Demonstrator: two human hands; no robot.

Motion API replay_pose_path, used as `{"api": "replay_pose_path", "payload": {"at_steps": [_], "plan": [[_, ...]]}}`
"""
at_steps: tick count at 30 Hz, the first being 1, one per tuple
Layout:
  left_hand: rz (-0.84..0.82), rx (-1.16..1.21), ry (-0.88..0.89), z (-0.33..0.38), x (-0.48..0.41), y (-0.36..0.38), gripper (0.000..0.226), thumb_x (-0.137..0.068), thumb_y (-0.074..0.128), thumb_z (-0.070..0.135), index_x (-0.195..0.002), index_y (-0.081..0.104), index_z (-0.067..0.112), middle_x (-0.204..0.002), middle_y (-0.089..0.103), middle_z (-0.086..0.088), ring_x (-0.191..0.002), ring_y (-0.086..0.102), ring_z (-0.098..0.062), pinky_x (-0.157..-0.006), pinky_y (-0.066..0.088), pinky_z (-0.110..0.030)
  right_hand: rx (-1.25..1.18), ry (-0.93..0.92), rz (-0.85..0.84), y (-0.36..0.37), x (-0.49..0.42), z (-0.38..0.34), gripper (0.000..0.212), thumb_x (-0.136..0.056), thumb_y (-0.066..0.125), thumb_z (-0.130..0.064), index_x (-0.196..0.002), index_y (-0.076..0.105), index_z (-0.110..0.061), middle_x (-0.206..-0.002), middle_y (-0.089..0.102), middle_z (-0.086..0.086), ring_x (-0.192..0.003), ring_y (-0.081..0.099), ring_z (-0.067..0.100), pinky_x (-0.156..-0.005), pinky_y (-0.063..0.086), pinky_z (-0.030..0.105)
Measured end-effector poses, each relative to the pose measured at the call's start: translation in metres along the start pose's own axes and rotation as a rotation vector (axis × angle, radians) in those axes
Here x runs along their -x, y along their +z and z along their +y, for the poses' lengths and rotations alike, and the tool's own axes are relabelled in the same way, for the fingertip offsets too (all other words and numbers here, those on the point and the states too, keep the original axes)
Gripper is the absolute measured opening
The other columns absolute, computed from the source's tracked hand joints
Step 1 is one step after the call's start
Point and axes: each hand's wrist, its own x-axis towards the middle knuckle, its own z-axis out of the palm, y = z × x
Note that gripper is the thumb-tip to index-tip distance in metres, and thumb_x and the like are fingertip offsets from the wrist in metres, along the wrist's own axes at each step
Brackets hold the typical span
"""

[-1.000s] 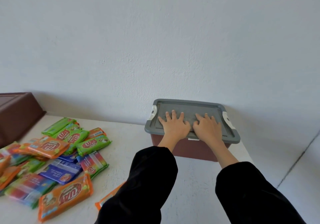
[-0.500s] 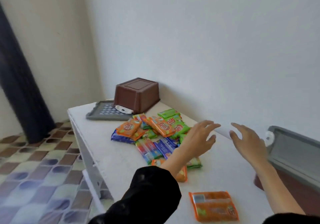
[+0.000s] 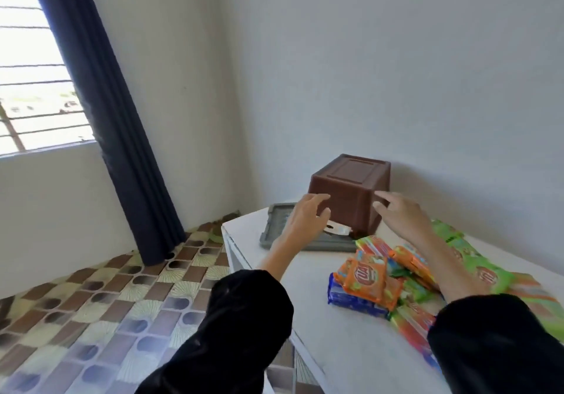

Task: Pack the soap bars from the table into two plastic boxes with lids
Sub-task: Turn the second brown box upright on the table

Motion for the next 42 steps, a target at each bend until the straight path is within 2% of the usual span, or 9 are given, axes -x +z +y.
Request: {"api": "replay_pose_path", "payload": {"at_steps": [8, 11, 14, 17, 20, 24, 27, 37, 42], "plan": [[-0.065, 0.049, 0.005, -0.041, -0.123, 0.002, 0.038, -0.095, 0.043, 0.026, -0.133, 0.049, 0.021, -0.144, 0.034, -0.012, -0.132, 0.039, -0.024, -0.109, 0.029, -0.032, 0.023, 0.099, -0.019, 0.031, -0.099, -0.013, 0.045, -0.097, 0.034, -0.041, -0.14, 0.039, -0.029, -0.154, 0.021, 0.017, -0.145, 0.014, 0.027, -0.112, 0.024, 0.039], [-0.116, 0.029, 0.003, -0.049, -0.168, 0.016, 0.04, -0.095, 0.041, 0.031, -0.135, 0.046, 0.025, -0.149, 0.024, -0.012, -0.134, 0.037, -0.027, -0.11, 0.027, -0.034, 0.049, 0.127, -0.04, 0.042, -0.139, -0.007, 0.047, -0.098, 0.035, -0.039, -0.143, 0.036, -0.025, -0.151, 0.024, 0.022, -0.145, 0.012, 0.031, -0.113, 0.021, 0.038], [-0.163, 0.006, -0.029, -0.055, -0.206, 0.027, 0.042, -0.095, 0.038, 0.037, -0.136, 0.044, 0.03, -0.151, 0.021, -0.009, -0.136, 0.033, -0.026, -0.11, 0.027, -0.036, 0.021, 0.204, -0.053, 0.056, -0.171, -0.004, 0.048, -0.097, 0.037, -0.041, -0.143, 0.035, -0.028, -0.152, 0.018, 0.025, -0.144, 0.012, 0.033, -0.114, 0.019, 0.037], [-0.249, -0.027, -0.062, -0.064, -0.233, 0.038, 0.044, -0.094, 0.04, 0.042, -0.137, 0.042, 0.032, -0.149, 0.027, -0.009, -0.133, 0.038, -0.028, -0.11, 0.029, -0.036, -0.026, 0.277, -0.087, 0.068, -0.19, 0.004, 0.049, -0.096, 0.04, -0.04, -0.143, 0.035, -0.026, -0.15, 0.028, 0.02, -0.143, 0.014, 0.032, -0.112, 0.022, 0.036], [-0.353, -0.01, -0.065, -0.071, -0.247, 0.045, 0.051, -0.092, 0.045, 0.044, -0.14, 0.038, 0.031, -0.145, 0.039, -0.009, -0.134, 0.038, -0.028, -0.111, 0.031, -0.035, -0.103, 0.341, -0.047, 0.075, -0.197, 0.005, 0.05, -0.095, 0.043, -0.039, -0.142, 0.037, -0.026, -0.148, 0.034, 0.015, -0.142, 0.015, 0.029, -0.112, 0.022, 0.036], [-0.376, 0.057, -0.073, -0.074, -0.251, 0.046, 0.057, -0.09, 0.05, 0.043, -0.143, 0.034, 0.028, -0.149, 0.036, -0.006, -0.137, 0.032, -0.026, -0.112, 0.027, -0.033, -0.207, 0.37, 0.048, 0.077, -0.196, -0.002, 0.048, -0.09, 0.055, -0.032, -0.135, 0.048, -0.019, -0.142, 0.046, 0.007, -0.139, 0.028, 0.028, -0.113, 0.027, 0.036], [-0.374, 0.072, -0.044, -0.074, -0.246, 0.04, 0.059, -0.09, 0.052, 0.043, -0.143, 0.035, 0.025, -0.148, 0.038, -0.007, -0.137, 0.033, -0.026, -0.112, 0.027, -0.034, -0.235, 0.374, 0.112, 0.069, -0.186, -0.011, 0.045, -0.087, 0.061, -0.025, -0.131, 0.054, -0.016, -0.14, 0.049, 0.004, -0.134, 0.039, 0.023, -0.109, 0.029, 0.03], [-0.321, 0.16, 0.216, -0.03, -0.194, -0.021, 0.058, -0.09, 0.053, 0.041, -0.142, 0.036, 0.024, -0.145, 0.041, -0.006, -0.135, 0.036, -0.025, -0.11, 0.028, -0.033, -0.161, 0.385, 0.392, 0.016, -0.105, -0.069, 0.053, -0.08, 0.071, -0.026, -0.129, 0.055, -0.014, -0.139, 0.05, 0.006, -0.135, 0.038, 0.022, -0.109, 0.031, 0.032], [-0.39, 0.218, 0.372, 0.017, -0.142, -0.02, 0.057, -0.09, 0.053, 0.04, -0.142, 0.036, 0.025, -0.145, 0.042, -0.006, -0.133, 0.038, -0.025, -0.108, 0.029, -0.033, -0.093, 0.49, 0.507, -0.02, -0.03, -0.067, 0.053, -0.081, 0.07, -0.028, -0.129, 0.055, -0.01, -0.139, 0.05, 0.009, -0.133, 0.039, 0.024, -0.108, 0.033, 0.034]]}}
